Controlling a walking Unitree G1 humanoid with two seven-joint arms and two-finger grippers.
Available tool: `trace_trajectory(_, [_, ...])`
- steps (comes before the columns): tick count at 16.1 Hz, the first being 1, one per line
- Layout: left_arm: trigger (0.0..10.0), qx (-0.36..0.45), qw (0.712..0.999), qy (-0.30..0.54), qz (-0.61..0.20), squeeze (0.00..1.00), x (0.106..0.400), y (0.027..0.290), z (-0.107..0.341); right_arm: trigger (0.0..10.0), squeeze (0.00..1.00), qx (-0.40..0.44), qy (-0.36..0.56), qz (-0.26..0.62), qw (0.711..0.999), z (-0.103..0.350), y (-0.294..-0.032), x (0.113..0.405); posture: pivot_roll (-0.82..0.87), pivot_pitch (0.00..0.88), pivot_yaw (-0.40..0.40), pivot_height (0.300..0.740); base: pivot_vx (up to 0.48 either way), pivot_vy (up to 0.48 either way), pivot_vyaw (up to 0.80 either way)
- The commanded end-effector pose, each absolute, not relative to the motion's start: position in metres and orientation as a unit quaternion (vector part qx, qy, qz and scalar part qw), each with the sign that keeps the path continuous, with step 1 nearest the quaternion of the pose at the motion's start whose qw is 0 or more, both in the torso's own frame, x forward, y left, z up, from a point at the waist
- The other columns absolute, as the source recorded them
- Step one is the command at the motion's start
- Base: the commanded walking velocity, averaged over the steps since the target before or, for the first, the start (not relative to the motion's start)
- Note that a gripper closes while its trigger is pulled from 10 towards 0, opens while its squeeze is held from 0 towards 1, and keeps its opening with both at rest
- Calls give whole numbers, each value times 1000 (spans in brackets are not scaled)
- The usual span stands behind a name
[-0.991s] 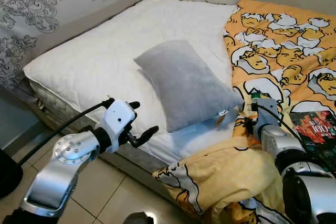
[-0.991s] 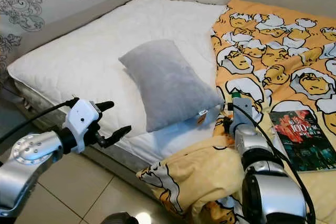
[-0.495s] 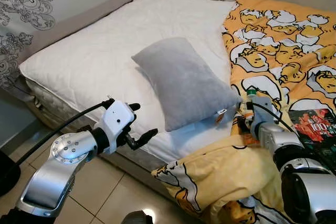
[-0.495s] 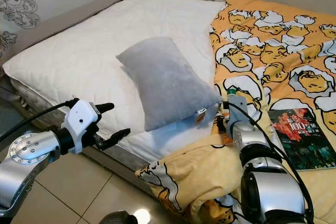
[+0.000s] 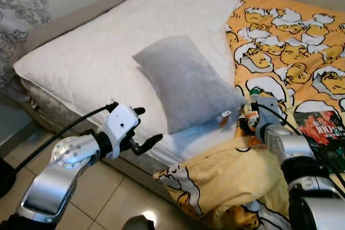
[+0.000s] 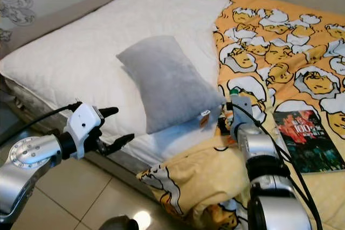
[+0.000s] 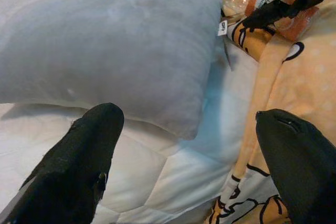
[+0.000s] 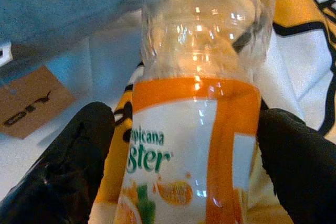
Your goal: Clean up the room
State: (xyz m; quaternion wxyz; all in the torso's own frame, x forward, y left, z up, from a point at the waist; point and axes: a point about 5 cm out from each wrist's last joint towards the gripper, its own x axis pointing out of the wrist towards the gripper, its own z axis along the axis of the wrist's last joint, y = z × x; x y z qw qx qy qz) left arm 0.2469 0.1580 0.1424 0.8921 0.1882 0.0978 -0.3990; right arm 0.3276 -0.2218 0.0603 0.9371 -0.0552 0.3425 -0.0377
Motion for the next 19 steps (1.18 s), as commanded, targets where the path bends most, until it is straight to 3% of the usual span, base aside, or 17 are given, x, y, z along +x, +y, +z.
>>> trace_trajectory(1, [10000, 191, 886, 100, -410, 263, 244, 156, 143, 10000, 0, -47, 352, -28, 934, 58, -218, 325, 99, 57, -2, 740, 0, 0, 0])
trace_trajectory(6, [10000, 195, 882, 103, -416, 259, 244, 156, 143, 10000, 0, -48, 385, -39, 921, 43, -224, 323, 106, 44, -12, 740, 0, 0, 0])
trace_trajectory(7, [10000, 196, 882, 103, -415, 263, 244, 157, 143, 9255, 0, -46, 384, -40, 921, 44, -225, 324, 107, 40, -16, 740, 0, 0, 0])
trace_trajectory(8, [10000, 196, 882, 103, -415, 263, 244, 157, 142, 9255, 0, -45, 384, -40, 921, 44, -226, 324, 107, 40, -16, 740, 0, 0, 0])
trace_trajectory(9, [10000, 197, 883, 102, -413, 259, 244, 157, 143, 0, 0, -39, 380, -40, 923, 47, -226, 326, 107, 39, -18, 740, 0, 0, 0])
trace_trajectory(19, [10000, 200, 885, 98, -408, 251, 246, 159, 144, 0, 0, -9, 354, -24, 935, 63, -232, 325, 93, 28, -25, 740, 0, 0, 0])
